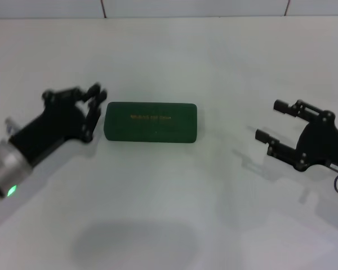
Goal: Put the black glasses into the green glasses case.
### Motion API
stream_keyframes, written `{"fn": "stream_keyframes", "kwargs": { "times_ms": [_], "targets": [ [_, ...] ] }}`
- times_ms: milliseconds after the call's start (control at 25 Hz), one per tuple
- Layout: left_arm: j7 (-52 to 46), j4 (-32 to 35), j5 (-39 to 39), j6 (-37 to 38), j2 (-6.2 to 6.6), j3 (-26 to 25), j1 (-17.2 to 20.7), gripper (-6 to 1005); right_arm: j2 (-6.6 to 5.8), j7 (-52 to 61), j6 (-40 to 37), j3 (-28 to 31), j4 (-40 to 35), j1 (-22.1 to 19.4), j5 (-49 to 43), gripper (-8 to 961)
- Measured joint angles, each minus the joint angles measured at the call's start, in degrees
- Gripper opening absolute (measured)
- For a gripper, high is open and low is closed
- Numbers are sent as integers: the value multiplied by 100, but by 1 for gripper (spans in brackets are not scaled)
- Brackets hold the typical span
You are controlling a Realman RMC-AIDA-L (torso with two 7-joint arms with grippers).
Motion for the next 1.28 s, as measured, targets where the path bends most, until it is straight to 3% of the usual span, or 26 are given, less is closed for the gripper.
{"fn": "stream_keyframes", "kwargs": {
  "times_ms": [240,320,520,600,840,1200,1280],
  "targets": [
    [-193,-317,-133,265,15,-37,455,107,-11,-98,65,0,7,10,225,656],
    [-626,-355,-40,447,50,-1,764,298,-23,1,93,-12,11,-9,213,658],
    [-1149,-288,393,690,159,7,999,503,-30,92,53,-371,106,22,-93,670],
    [-1501,-270,658,859,236,7,1053,545,-29,165,-33,-600,110,30,-296,674],
    [-1702,-220,888,956,316,10,1173,672,29,218,-146,-874,159,-55,-385,863],
    [-1723,26,944,1042,329,9,1349,874,15,383,-244,-833,175,-33,-342,888],
    [-1707,28,946,1043,333,9,1349,874,14,384,-245,-833,175,-32,-342,888]
  ]
}}
